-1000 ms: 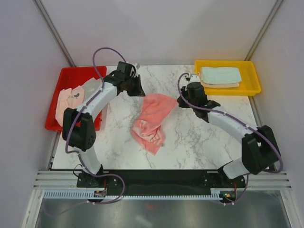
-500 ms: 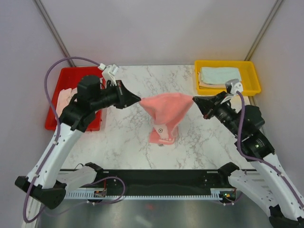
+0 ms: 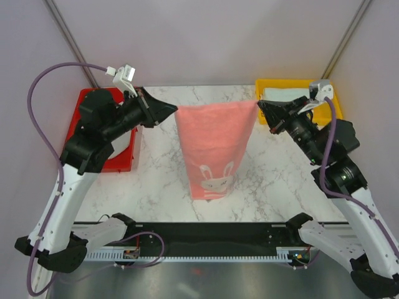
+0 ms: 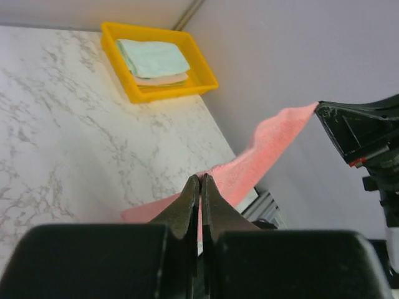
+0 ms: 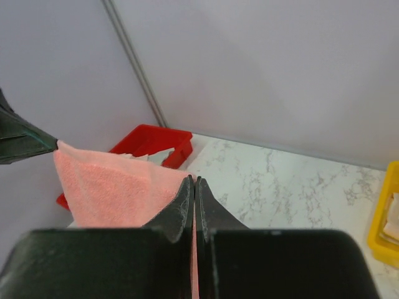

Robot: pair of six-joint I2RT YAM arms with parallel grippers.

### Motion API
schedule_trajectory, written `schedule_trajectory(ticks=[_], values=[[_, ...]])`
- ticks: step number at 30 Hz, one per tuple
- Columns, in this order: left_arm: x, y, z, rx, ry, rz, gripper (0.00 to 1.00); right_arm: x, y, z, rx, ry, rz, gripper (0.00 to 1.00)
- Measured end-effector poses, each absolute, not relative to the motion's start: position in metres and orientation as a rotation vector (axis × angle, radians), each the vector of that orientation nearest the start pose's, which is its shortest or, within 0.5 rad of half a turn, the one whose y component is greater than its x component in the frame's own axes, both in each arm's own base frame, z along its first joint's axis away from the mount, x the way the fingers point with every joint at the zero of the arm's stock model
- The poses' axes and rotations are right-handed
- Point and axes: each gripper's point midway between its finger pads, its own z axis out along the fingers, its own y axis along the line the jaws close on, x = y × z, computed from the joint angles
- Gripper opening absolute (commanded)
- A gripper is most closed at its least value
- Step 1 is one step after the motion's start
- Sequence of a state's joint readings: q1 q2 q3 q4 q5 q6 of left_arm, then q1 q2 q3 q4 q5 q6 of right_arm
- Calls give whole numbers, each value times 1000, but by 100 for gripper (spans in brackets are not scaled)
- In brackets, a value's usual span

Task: Fold and stack the towels
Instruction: Flatten out the crumpled towel, then fold the towel

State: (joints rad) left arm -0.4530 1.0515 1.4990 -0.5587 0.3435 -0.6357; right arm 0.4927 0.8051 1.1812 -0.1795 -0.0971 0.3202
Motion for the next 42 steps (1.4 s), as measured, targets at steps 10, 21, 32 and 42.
schedule_trajectory(ticks=[10, 21, 32, 42], values=[[401, -190, 329, -156, 2045, -567, 2, 405, 202, 344, -155, 1671, 470, 0], [548, -154, 174, -280, 2211, -453, 2, 564, 213, 199, -121, 1836, 428, 0], [604, -185, 181, -98, 2059, -618, 2, 624, 213, 210, -131, 1675, 489, 0], [578, -181, 165, -39, 2109, -605, 2, 594, 214, 176, -223, 1779, 520, 0]])
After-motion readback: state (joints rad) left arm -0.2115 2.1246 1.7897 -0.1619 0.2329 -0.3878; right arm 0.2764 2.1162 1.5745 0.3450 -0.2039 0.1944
